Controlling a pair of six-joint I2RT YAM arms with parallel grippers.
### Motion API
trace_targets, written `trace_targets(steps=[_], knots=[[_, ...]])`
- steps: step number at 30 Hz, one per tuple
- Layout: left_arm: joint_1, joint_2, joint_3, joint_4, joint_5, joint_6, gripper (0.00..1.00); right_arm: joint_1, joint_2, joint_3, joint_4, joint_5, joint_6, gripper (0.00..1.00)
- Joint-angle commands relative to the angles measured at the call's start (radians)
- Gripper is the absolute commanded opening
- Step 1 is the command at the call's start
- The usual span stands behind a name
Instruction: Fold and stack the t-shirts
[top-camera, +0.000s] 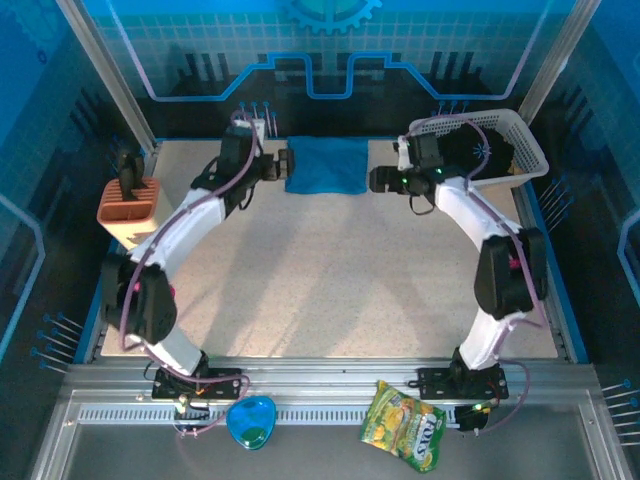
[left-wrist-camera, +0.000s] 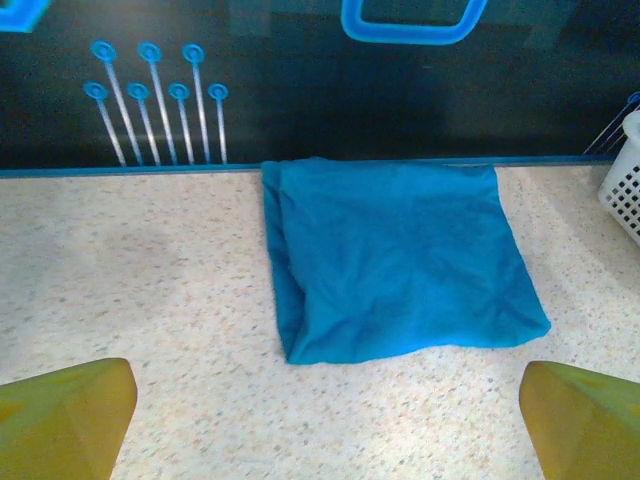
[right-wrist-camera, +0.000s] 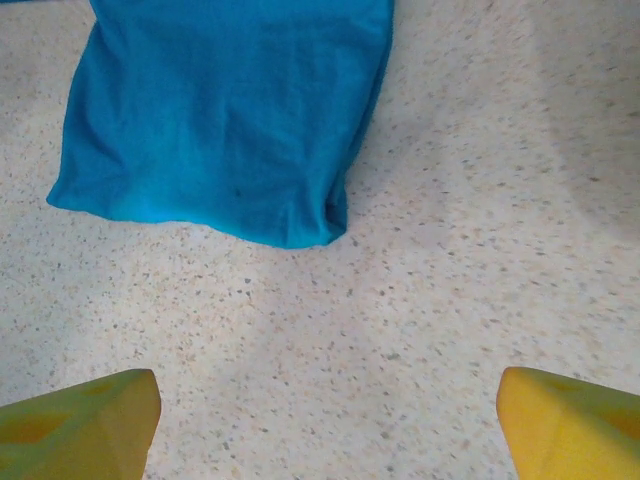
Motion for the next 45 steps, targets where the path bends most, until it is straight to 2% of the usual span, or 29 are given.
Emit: trace_targets(steps=[1, 7, 12, 13, 14, 16, 19, 21, 22, 23, 25, 27, 29, 30, 33, 35, 37, 38, 40, 45], knots=[[0.021, -0.119, -0.219, 0.257, -0.075, 0.077, 0.99, -0.019, -0.143, -0.180, 0.185, 0.094, -0.075, 0.88], [0.031, -0.318, -0.634, 0.574, -0.220, 0.151, 0.99, -0.055, -0.354, -0.529, 0.461, 0.172, -0.169, 0.89], [0.040, -0.307, -0.849, 0.767, -0.319, 0.146, 0.99, -0.060, -0.416, -0.822, 0.836, 0.204, -0.285, 0.89], [0.043, -0.284, -0.874, 0.821, -0.338, 0.151, 0.99, -0.061, -0.432, -0.849, 0.856, 0.214, -0.283, 0.90], [0.042, -0.288, -0.873, 0.802, -0.368, 0.135, 0.99, -0.066, -0.445, -0.866, 0.874, 0.200, -0.289, 0.90], [0.066, -0.301, -0.887, 0.818, -0.306, 0.140, 0.99, -0.071, -0.441, -0.888, 0.915, 0.204, -0.314, 0.90], [0.082, -0.297, -0.889, 0.829, -0.339, 0.157, 0.99, -0.081, -0.400, -0.914, 0.944, 0.217, -0.307, 0.90], [0.102, -0.264, -0.924, 0.874, -0.351, 0.164, 0.99, -0.090, -0.356, -0.956, 1.049, 0.206, -0.287, 0.90], [0.113, -0.241, -0.950, 0.899, -0.358, 0.147, 0.99, -0.087, -0.366, -0.952, 1.012, 0.193, -0.290, 0.90], [0.120, -0.212, -0.972, 0.967, -0.377, 0.158, 0.99, -0.093, -0.366, -0.970, 1.063, 0.156, -0.311, 0.90], [0.133, -0.251, -0.988, 0.932, -0.280, 0.147, 0.99, -0.096, -0.343, -1.033, 1.223, 0.144, -0.345, 0.90], [0.144, -0.232, -1.010, 1.016, -0.253, 0.154, 0.99, -0.133, -0.279, -1.085, 1.362, 0.118, -0.304, 0.90], [0.158, -0.189, -1.026, 1.101, -0.219, 0.156, 0.99, -0.155, -0.155, -1.144, 1.624, 0.093, -0.287, 0.90], [0.169, -0.141, -1.037, 1.174, -0.195, 0.146, 0.99, -0.157, -0.155, -1.166, 1.656, 0.074, -0.289, 0.91], [0.163, 0.026, -1.030, 1.346, -0.138, 0.203, 0.99, -0.184, -0.180, -1.127, 1.554, 0.005, -0.279, 0.91], [0.174, -0.027, -0.990, 1.169, -0.112, 0.167, 0.99, -0.193, -0.200, -1.080, 1.441, -0.012, -0.278, 0.91], [0.209, -0.018, -0.956, 1.129, -0.052, 0.149, 0.99, -0.195, -0.190, -1.017, 1.335, -0.034, -0.281, 0.91], [0.226, -0.026, -0.931, 1.066, -0.024, 0.130, 0.99, -0.196, -0.198, -0.970, 1.229, -0.028, -0.281, 1.00], [0.262, -0.027, -0.930, 1.058, 0.048, 0.115, 0.99, -0.197, -0.192, -0.977, 1.249, -0.005, -0.270, 1.00], [0.263, -0.027, -0.928, 1.055, 0.048, 0.116, 0.99, -0.196, -0.194, -0.976, 1.242, 0.001, -0.271, 1.00]])
